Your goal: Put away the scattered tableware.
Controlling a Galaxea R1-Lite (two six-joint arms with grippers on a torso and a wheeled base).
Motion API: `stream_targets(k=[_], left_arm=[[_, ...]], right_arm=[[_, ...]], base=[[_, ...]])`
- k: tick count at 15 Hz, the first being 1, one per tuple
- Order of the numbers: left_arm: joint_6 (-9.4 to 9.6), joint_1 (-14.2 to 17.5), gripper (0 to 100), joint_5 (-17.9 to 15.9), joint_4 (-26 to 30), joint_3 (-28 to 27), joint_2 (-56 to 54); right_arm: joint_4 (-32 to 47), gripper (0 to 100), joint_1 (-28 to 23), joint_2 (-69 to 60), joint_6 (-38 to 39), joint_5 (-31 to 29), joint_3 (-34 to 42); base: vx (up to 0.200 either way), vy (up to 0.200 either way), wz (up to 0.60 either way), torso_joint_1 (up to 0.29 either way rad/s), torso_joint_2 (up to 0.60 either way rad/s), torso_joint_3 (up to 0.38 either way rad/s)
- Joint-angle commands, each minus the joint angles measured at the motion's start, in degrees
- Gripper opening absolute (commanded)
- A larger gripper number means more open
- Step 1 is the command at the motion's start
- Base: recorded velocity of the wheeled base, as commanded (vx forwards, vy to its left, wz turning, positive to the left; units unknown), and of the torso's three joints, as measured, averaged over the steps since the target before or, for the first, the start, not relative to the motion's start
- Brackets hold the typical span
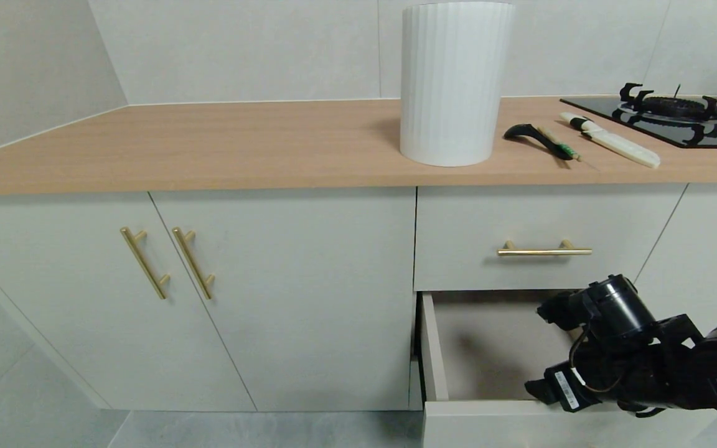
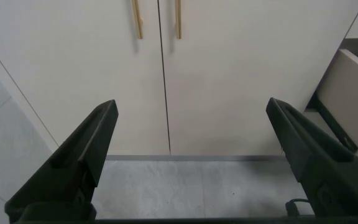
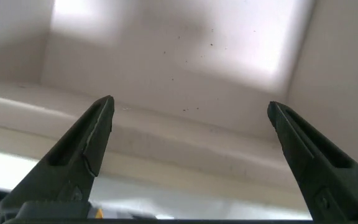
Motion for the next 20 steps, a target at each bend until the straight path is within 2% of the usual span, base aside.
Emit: stream_targets(k=[1, 10, 20], left_arm=[[-0.01, 0.0, 100, -0.01, -0.01, 0.0, 0.02], [-0.01, 0.0, 100, 0.08, -0.01, 0.0, 0.02], [-0.01, 0.0, 100, -0.01, -0.01, 0.0, 0.02]], right_arm=[[2.87, 100, 1.34, -1.54, -0.19, -0.1, -0.26], [21.94, 100, 8.28, -7.16, -5.2, -0.72, -0.26], [24.49, 100, 9.34, -6.37, -4.58, -1.07, -2.1]], base=[[0.0, 0.0, 0.0, 0.0, 0.0, 0.0], [0.0, 0.0, 0.0, 0.0, 0.0, 0.0], [0.0, 0.0, 0.0, 0.0, 0.0, 0.0]])
